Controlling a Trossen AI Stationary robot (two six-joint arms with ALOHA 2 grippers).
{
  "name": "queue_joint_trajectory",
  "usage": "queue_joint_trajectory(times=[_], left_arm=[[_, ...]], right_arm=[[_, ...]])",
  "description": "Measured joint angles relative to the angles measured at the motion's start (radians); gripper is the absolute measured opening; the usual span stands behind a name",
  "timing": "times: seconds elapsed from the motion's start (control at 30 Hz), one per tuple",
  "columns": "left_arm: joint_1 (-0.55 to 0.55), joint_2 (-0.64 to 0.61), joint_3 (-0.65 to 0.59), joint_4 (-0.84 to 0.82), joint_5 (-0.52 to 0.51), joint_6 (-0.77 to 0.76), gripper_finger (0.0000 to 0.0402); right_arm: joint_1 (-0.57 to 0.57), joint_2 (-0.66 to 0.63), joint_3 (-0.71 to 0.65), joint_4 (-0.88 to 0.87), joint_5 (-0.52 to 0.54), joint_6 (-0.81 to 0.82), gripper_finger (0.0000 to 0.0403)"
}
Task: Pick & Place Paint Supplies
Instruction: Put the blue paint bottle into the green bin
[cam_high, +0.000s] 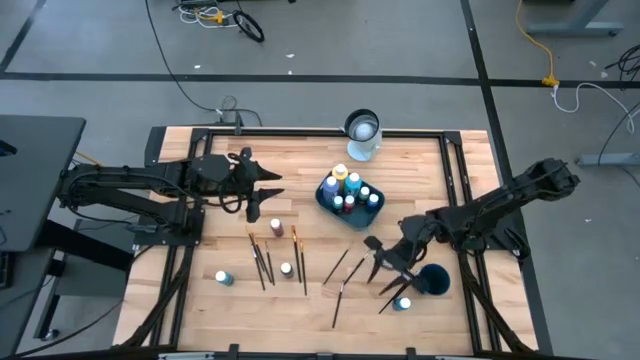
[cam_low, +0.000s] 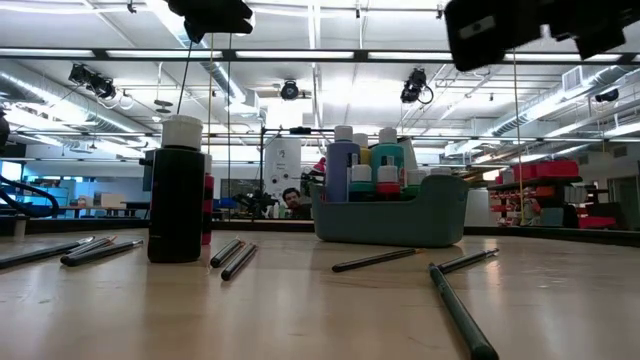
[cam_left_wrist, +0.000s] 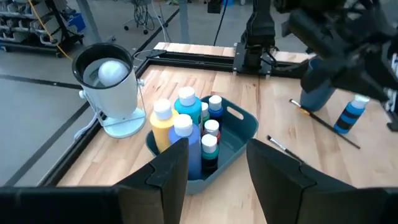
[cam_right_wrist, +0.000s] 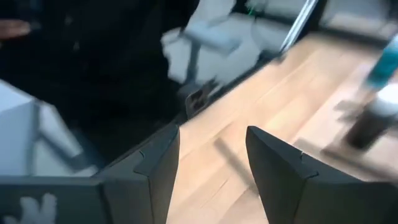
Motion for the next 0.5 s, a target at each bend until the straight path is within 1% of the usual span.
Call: queue_joint_trajectory(times=[0.07,0.1,0.2,0.27,0.33,0.5], left_arm=[[0.000,0.000,0.000,0.003,-0.004,-0.010,0.0171],[0.000,0.000,0.000,0.003,-0.009,-0.017,0.0171],[0.000,0.000,0.000,0.003,-0.037,-0.024,0.0171],[0.000,0.000,0.000,0.003,-0.057,-0.024,0.0171],[0.000,0.000,0.000,0.004,-0.079,-0.024,0.0171],[0.000,0.000,0.000,0.003,-0.103,-0.023,0.0171]], right_arm=[[0.021,0.000,0.051,-0.170,0.004,0.003,0.0190],[0.033,0.000,0.082,-0.277,0.021,-0.023,0.0190],[0.073,0.000,0.171,-0.612,0.150,-0.179,0.0190],[0.098,0.000,0.212,-0.746,0.237,-0.283,0.0190],[0.116,0.000,0.230,-0.794,0.267,-0.306,0.0190],[0.160,0.000,0.240,-0.766,0.250,-0.184,0.0190]])
